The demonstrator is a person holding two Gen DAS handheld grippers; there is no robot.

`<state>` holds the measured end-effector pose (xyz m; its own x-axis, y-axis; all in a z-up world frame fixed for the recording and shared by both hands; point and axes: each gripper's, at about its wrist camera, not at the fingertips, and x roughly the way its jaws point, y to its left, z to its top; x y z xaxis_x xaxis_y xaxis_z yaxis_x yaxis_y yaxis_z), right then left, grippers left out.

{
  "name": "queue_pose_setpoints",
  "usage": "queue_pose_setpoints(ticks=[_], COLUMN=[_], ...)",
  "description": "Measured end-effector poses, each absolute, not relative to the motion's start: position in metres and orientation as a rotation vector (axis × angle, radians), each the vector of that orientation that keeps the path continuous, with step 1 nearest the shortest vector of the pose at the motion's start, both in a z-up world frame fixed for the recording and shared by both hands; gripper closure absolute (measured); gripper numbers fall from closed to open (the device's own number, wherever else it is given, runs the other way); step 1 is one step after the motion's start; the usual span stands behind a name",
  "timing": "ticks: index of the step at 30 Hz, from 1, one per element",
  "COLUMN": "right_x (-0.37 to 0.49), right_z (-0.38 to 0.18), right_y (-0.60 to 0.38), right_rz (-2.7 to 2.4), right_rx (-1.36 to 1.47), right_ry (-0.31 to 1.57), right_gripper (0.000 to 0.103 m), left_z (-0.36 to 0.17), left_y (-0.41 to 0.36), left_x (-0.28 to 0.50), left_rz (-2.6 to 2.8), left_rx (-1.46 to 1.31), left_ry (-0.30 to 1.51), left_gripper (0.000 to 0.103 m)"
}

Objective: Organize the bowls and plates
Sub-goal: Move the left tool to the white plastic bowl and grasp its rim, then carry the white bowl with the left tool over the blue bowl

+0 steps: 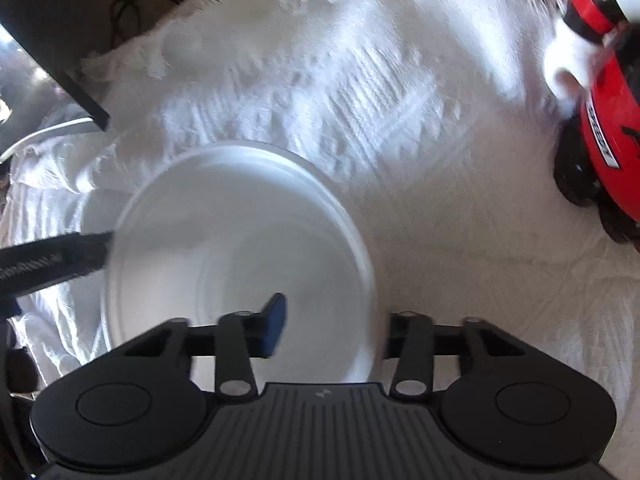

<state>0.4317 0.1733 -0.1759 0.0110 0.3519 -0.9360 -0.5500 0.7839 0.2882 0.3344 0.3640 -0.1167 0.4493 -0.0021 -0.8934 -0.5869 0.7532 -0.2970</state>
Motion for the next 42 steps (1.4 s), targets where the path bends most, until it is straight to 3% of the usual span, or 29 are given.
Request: queue_pose_setpoints(ticks=[4, 16, 24, 32, 42], right_x=[0.429, 0.424, 0.424, 0.427, 0.426], right_z=[-0.178, -0.180, -0.180, -0.162, -0.184], right_y=[0.161, 0.149, 0.149, 0.139, 0.140], right_rz=[0.690, 0.671, 0.690, 0.702, 0.707], right_rx=[-0.156, -0.135, -0.117, -0.122, -0.069], right_ry=[1.410, 1.419, 1.413, 1.353, 1.460], right_gripper=[0.076, 0.077, 0.077, 0.076, 0.074], left_z=[-0.116, -0.116, -0.078, -0.084, -0.123], left_y=[0.362, 0.366, 0.368, 0.340, 0.333], left_x=[0.335, 0.326, 0.301, 0.326, 0.337], left_rz=[0.340, 0.310, 0.196, 0.274, 0.299], left_rx=[-0.691, -0.783, -0.825, -0.562, -0.549], left_ry=[1.058, 1.049, 0.890, 1.007, 1.133], left_gripper=[0.083, 0.083, 0.082, 0.080, 0.079])
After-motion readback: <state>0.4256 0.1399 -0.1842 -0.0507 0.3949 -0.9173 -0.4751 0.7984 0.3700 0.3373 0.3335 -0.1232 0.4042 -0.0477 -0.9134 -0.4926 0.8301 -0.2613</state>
